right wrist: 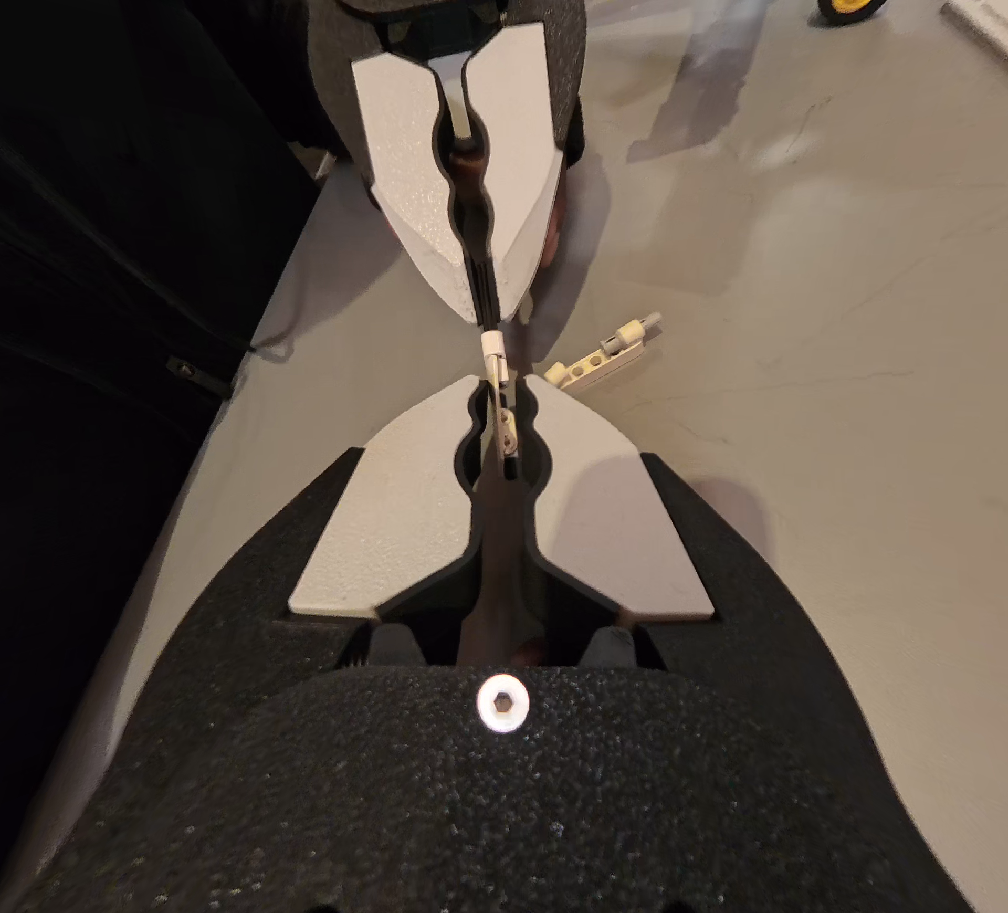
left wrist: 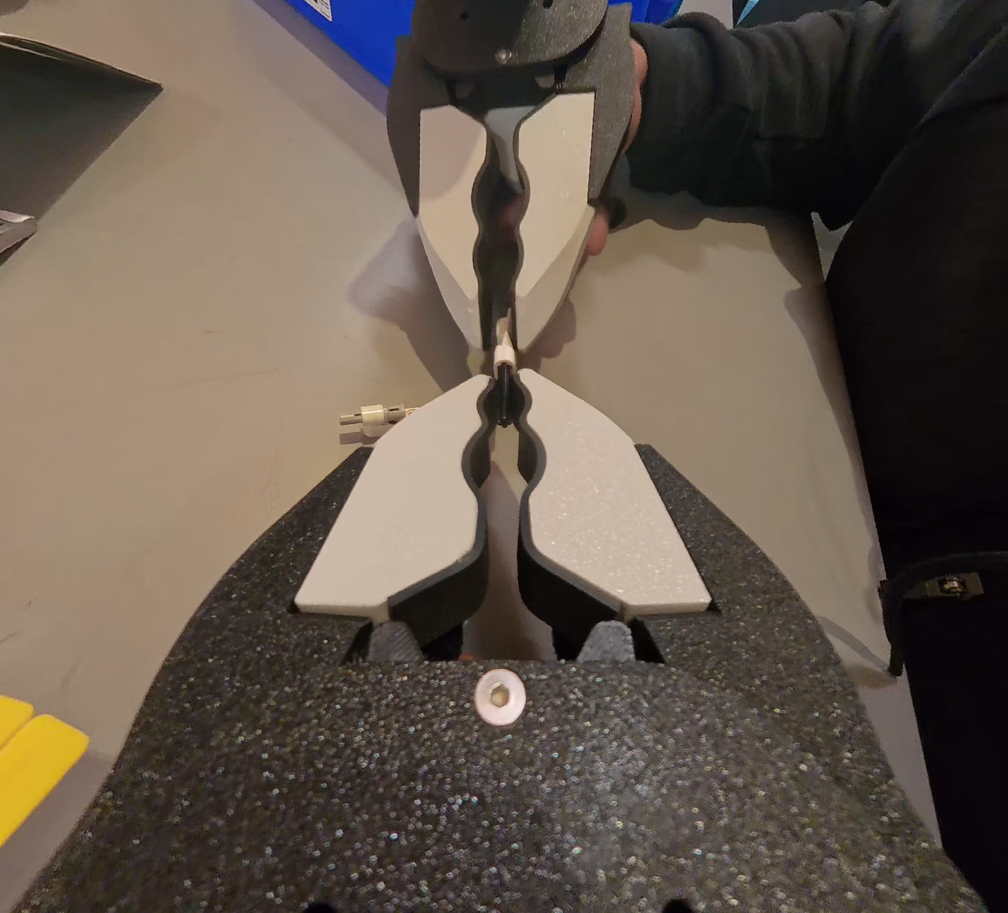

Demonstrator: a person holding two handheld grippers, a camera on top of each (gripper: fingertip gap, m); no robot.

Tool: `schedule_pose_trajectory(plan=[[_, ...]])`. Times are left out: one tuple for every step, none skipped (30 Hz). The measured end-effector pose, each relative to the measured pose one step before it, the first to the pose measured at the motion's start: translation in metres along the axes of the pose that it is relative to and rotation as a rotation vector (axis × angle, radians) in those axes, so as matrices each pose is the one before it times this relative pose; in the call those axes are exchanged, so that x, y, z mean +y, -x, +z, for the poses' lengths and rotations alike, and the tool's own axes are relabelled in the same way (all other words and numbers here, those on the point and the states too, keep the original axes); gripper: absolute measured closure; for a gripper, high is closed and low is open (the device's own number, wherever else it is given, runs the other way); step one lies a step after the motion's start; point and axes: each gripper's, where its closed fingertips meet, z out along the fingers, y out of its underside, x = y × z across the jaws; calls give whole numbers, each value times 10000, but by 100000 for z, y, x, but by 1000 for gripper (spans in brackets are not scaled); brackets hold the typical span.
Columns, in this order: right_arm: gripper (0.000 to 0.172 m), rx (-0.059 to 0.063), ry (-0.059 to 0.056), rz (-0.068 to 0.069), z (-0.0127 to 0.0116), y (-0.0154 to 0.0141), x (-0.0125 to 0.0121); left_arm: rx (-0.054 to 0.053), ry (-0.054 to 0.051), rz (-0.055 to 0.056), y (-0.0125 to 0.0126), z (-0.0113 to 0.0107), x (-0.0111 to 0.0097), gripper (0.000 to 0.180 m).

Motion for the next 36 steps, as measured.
schedule_pose_trajectory(plan=[[162,158,-316,-70,-385,-219,-450,3,-34,-56,49,-63,-41,176],[161,284,-353,-151,-467,-374,-579,22,-39,-14,-3,-42,-39,176],[161,550,-355,-179,-537,-717,-683,14,8,-3,-27,-22,20,176],[161,542,-331,-138,-545,-755,-819,18,-9,6,-29,-18,3,176],[161,587,-390,-96,-523,-860,-1054,13,-16,-4,-3,-25,-8,176],[159,794,-498,-105,-437,-1200,-1268,26,-8,-22,-11,-7,-5,176],[157,971,-512,-158,-255,-1456,-1293,27,-7,-37,14,-1,-6,176],[156,1152,-337,-222,5,-1723,-1011,33,-17,-40,4,-19,-19,176],[156,1207,11,-444,282,-1755,-437,41,-26,-46,3,-29,-29,176],[156,1231,326,-751,535,-1714,95,40,-22,-52,6,-21,-19,176],[156,1262,484,-967,716,-1616,405,28,-17,-39,10,-20,-20,176],[156,1268,519,-1113,797,-1440,486,22,-8,-28,0,-13,-6,176],[156,1184,467,-1231,739,-1122,399,21,-14,-15,-3,-12,-8,176],[157,976,395,-1295,656,-691,290,21,-14,-14,-9,-24,-13,176],[156,780,340,-1220,552,-388,216,17,-18,-15,-5,-21,-18,176],[155,547,310,-1038,454,-113,244,18,-15,-22,6,-33,-16,176],[153,330,256,-764,367,94,266,18,-9,-33,13,-9,-14,176],[150,138,185,-537,279,229,241,19,-8,-29,8,-22,-17,176],[145,-1,144,-442,196,322,249,19,-6,-27,7,-6,-10,176],[142,-106,156,-397,180,382,302,17,-1,-21,5,-6,-2,176],[138,-33,199,-331,164,173,385,10,7,-15,8,14,1,176],[134,137,176,-306,149,-133,326,9,16,-14,3,15,23,176],[132,211,110,-302,134,-296,177,6,21,-7,8,25,24,176],[131,202,71,-262,179,-322,44,0,16,6,-12,27,9,176],[130,155,44,-209,262,-284,-73,7,13,14,-21,13,15,176],[131,110,3,-179,336,-168,-139,2,8,12,-11,4,12,176],[133,3,25,-141,402,18,-84,-3,2,14,-8,0,9,176],[136,-112,116,-84,443,220,67,0,2,7,-13,12,-8,176],[143,-253,209,-121,417,455,246,3,3,-6,7,5,7,176],[151,-345,323,-172,349,651,467,6,1,-15,2,-2,-6,176],[158,-240,369,-124,265,546,545,15,-5,-21,13,-12,-17,176],[163,-232,344,-94,100,571,574,19,-11,-22,0,-24,-15,176],[164,-299,266,-108,-38,690,516,10,-20,-14,2,-24,-30,176],[165,-268,185,-87,-135,677,438,11,-14,-9,2,-12,-17,176],[167,-214,143,-56,-215,596,388,10,1,-12,-10,2,-5,176],[168,-215,184,-44,-284,598,431,8,8,-8,7,17,3,176]])
